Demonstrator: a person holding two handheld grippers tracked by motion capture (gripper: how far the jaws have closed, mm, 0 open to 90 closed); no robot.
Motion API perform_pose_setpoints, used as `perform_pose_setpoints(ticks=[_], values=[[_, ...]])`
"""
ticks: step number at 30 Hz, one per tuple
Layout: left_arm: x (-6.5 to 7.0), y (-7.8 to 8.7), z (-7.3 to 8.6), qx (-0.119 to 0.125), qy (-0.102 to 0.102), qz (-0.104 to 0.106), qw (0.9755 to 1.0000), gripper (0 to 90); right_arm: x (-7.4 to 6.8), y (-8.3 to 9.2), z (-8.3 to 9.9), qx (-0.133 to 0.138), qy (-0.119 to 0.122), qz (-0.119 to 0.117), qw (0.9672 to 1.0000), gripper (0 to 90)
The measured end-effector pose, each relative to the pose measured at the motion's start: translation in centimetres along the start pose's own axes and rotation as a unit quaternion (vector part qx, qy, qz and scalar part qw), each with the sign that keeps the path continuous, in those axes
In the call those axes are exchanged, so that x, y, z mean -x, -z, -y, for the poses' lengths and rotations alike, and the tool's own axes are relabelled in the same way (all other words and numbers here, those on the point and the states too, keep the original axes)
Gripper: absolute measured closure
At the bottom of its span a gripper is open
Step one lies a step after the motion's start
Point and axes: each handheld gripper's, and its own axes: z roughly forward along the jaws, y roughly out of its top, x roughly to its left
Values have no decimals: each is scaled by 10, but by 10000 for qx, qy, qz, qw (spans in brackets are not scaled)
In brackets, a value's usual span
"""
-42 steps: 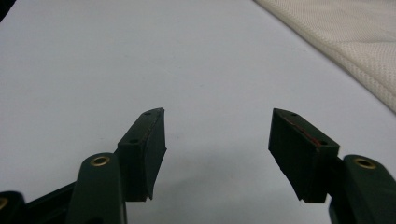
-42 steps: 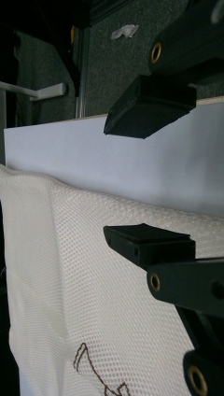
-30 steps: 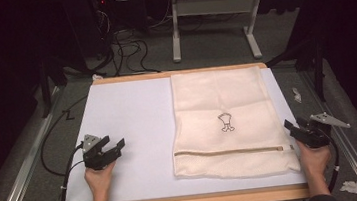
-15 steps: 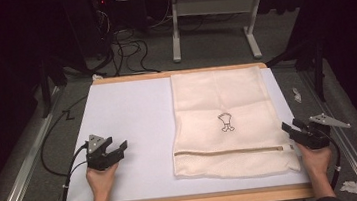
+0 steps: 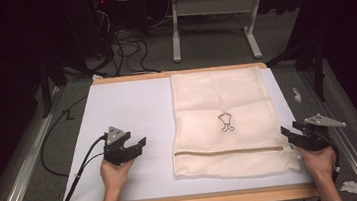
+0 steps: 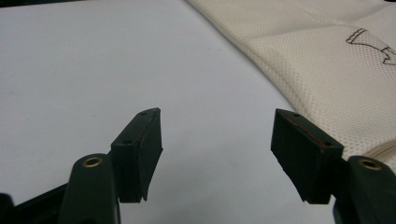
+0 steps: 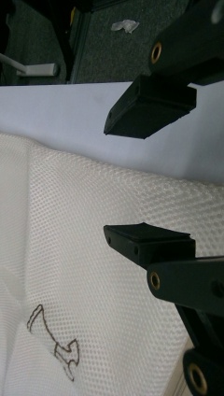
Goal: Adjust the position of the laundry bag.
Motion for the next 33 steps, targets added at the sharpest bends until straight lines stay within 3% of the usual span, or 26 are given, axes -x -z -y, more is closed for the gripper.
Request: perform_pose_setpoints(ticks=[4, 14, 16, 20, 25, 26, 33], values=[[10, -7, -9, -189, 99, 221, 9995, 369, -2, 2, -6, -64, -86, -70, 9999, 481], [37, -29, -22, -428, -125, 361, 9984, 362, -6, -3, -15, -293, -98, -22, 9995, 504], [43, -36, -23, -467, -71, 473, 9978, 360, -7, -6, -15, -428, -126, -81, 9990, 504], [53, -45, -22, -602, -164, 463, 9970, 353, -9, -10, -16, -556, -118, -66, 9984, 501], [61, -54, -26, -720, -166, 464, 9962, 348, -8, -18, -20, -688, -124, 17, 9976, 485], [62, -56, -27, -709, -86, 531, 9960, 347, -8, -22, -21, -773, -110, 48, 9969, 484], [72, -80, -31, -1005, -150, 435, 9939, 347, -5, -32, -29, -1026, -33, 169, 9946, 473]])
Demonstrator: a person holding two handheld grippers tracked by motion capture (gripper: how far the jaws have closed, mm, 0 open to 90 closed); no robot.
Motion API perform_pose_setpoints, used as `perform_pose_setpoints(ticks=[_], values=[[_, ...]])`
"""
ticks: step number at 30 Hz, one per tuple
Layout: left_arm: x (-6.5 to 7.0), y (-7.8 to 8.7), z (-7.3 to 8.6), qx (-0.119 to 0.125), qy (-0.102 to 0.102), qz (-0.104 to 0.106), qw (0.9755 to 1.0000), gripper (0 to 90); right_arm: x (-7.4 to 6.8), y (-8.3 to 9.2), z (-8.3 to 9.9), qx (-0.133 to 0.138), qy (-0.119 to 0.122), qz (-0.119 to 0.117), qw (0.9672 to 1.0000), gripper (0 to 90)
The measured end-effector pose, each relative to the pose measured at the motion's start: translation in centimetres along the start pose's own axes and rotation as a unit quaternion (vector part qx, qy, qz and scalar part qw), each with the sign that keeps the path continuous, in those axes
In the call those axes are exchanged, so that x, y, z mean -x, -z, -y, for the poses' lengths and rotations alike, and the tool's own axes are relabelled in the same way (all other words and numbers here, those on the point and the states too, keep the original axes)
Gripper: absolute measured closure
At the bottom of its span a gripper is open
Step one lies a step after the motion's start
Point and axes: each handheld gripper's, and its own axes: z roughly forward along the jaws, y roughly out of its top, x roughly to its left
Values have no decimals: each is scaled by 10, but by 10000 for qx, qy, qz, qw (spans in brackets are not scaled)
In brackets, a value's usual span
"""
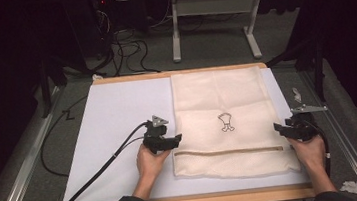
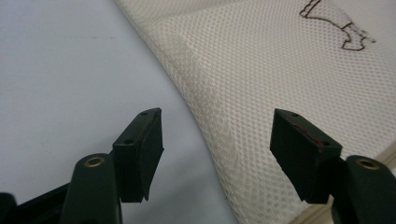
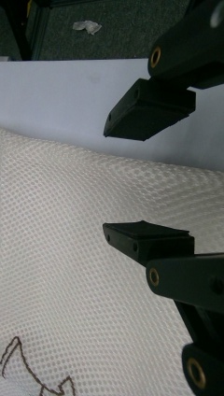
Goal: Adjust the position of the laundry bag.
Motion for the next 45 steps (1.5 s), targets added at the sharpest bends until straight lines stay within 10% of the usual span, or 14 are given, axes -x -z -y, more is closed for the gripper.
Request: perform_pose_setpoints(ticks=[14, 29, 45], values=[[8, -31, -7, -160, -41, -277, 9995, 422, 7, -14, -4, -328, -225, -107, 9991, 431], [11, -34, -9, -224, -365, -215, 9988, 818, 8, -17, -3, -561, -72, -425, 9975, 825], [5, -17, -21, 85, -341, 5, 9994, 862, 9, -9, -3, -336, -62, -658, 9972, 877]])
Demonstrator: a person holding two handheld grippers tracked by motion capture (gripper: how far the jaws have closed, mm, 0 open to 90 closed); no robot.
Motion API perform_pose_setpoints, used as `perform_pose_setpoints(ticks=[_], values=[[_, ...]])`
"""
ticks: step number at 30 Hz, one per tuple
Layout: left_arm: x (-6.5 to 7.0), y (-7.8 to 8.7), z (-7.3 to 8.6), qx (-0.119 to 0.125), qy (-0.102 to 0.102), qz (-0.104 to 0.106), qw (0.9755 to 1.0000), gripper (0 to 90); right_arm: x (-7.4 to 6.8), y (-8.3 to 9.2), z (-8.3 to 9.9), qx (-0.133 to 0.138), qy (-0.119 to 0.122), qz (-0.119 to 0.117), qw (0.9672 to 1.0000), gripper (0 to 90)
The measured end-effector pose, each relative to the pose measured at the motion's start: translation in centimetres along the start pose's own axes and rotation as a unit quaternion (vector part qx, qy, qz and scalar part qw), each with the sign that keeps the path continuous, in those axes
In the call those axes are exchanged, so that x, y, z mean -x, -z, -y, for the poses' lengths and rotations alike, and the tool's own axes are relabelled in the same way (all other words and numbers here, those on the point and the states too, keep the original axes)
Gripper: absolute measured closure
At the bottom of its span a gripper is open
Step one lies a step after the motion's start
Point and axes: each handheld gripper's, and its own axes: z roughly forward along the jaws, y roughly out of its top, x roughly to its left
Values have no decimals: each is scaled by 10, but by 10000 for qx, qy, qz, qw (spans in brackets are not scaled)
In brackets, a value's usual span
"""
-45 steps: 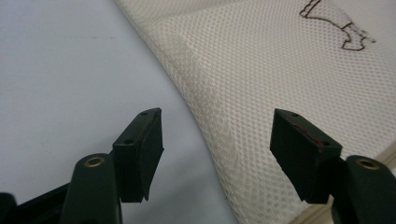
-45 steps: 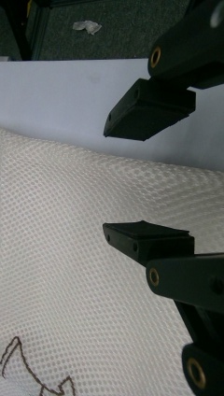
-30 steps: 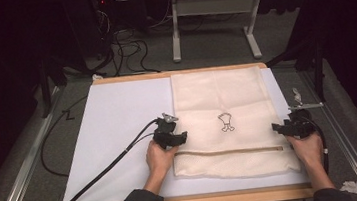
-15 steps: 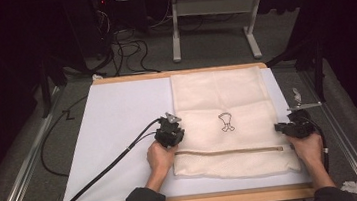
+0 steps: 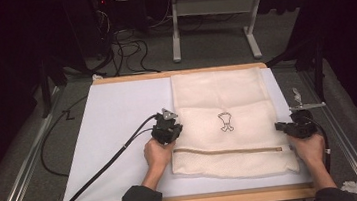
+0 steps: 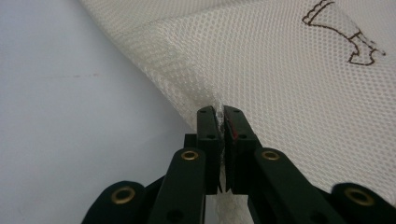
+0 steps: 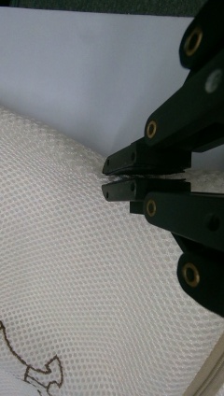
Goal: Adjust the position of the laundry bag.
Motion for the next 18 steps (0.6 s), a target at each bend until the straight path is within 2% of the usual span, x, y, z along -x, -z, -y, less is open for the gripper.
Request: perform_pose_setpoints(ticks=[18], values=[[-14, 15, -4, 64, 76, -55, 9999, 860, -11, 7, 1, 406, 25, -294, 9987, 877]])
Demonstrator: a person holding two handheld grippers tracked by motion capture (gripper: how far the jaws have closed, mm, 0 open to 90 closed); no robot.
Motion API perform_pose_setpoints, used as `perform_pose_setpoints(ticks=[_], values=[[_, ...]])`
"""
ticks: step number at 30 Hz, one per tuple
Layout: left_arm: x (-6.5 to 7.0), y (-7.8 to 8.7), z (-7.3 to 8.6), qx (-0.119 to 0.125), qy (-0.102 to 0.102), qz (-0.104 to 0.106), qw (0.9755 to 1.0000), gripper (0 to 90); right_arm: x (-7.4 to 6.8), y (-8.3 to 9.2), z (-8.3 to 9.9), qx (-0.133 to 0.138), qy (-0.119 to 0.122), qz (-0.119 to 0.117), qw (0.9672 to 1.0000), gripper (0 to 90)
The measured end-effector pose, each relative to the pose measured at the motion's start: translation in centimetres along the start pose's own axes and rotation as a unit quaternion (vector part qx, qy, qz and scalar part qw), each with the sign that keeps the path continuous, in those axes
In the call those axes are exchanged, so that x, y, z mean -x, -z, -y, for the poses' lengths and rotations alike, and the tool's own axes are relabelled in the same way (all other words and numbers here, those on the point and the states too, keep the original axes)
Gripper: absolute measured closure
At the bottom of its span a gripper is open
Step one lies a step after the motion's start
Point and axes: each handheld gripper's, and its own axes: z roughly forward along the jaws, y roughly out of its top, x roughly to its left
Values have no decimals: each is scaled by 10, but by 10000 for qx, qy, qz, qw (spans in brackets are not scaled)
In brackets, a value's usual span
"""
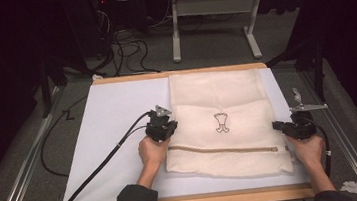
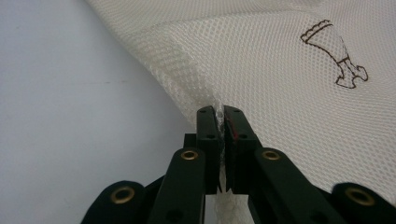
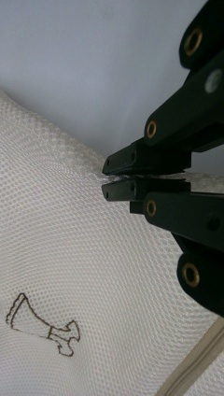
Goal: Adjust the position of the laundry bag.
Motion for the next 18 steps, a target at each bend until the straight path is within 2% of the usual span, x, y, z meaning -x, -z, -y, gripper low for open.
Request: perform_pose_setpoints(ticks=[5, 7, 8, 9, 18], values=[[-7, 5, 3, 69, 138, -15, 9999, 856, -5, -2, -2, 42, 58, -73, 9999, 877], [-8, 4, 4, -36, 86, -40, 9999, 854, -7, -3, -2, 39, 61, -81, 9999, 877], [-8, 3, 6, -130, -43, -112, 9998, 854, -9, -4, -3, 25, 57, -73, 10000, 878], [-8, 3, 6, -130, -43, -112, 9998, 854, -9, -4, -3, 25, 57, -73, 10000, 878], [-20, 12, 9, -9, 170, -58, 9998, 859, -18, -10, -6, 4, 93, -132, 9999, 878]])
